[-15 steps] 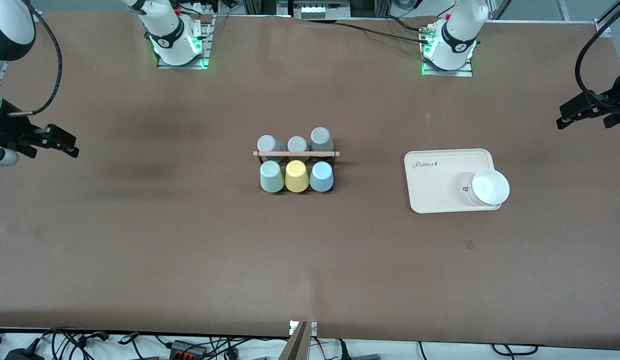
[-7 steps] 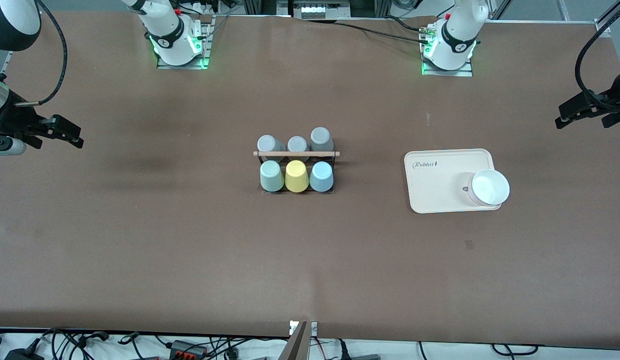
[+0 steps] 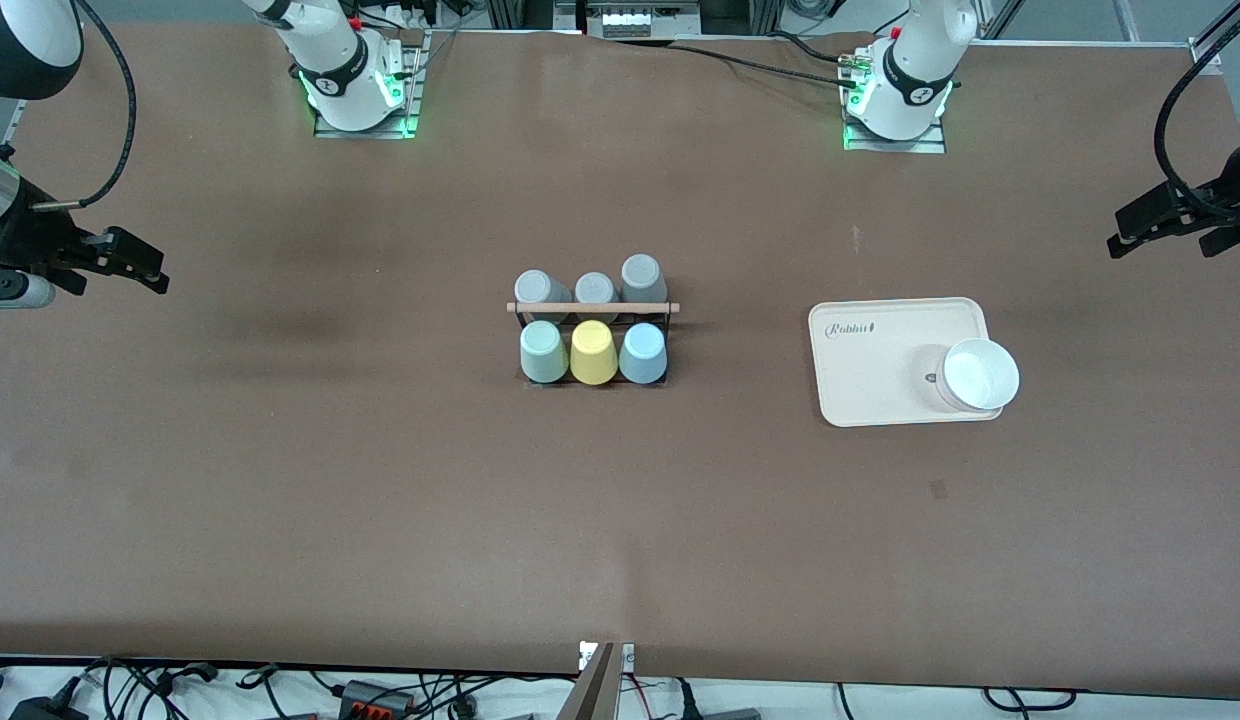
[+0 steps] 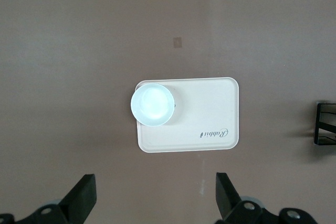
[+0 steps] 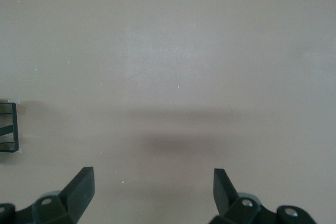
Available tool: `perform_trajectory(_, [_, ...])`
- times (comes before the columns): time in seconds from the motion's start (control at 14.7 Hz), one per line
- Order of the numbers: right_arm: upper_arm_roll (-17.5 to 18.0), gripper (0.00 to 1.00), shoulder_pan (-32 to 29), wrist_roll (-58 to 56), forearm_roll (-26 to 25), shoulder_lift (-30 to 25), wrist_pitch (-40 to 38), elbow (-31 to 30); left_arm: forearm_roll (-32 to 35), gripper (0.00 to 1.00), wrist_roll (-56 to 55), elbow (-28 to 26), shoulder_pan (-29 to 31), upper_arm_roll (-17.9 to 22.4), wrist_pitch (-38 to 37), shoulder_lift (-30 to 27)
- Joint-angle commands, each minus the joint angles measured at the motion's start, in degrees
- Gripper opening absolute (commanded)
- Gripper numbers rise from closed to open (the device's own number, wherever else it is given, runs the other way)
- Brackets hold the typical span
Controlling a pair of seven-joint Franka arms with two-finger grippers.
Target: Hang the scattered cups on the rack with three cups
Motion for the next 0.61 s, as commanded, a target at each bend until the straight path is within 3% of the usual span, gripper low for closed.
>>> perform_trajectory(0.0, [1.79,1.0,-2.0,-0.21,-0.18,-1.85,-0.5,-0.77,0.25,1.0,0.63,1.49,0.23,0.02,0.11,0.29])
perform_trajectory(0.54, [1.45,1.0,-1.48,-0.12,0.0,-2.46,-1.55,-0.77,1.21,1.0,0.71,1.32,0.23,0.02,0.99,0.12])
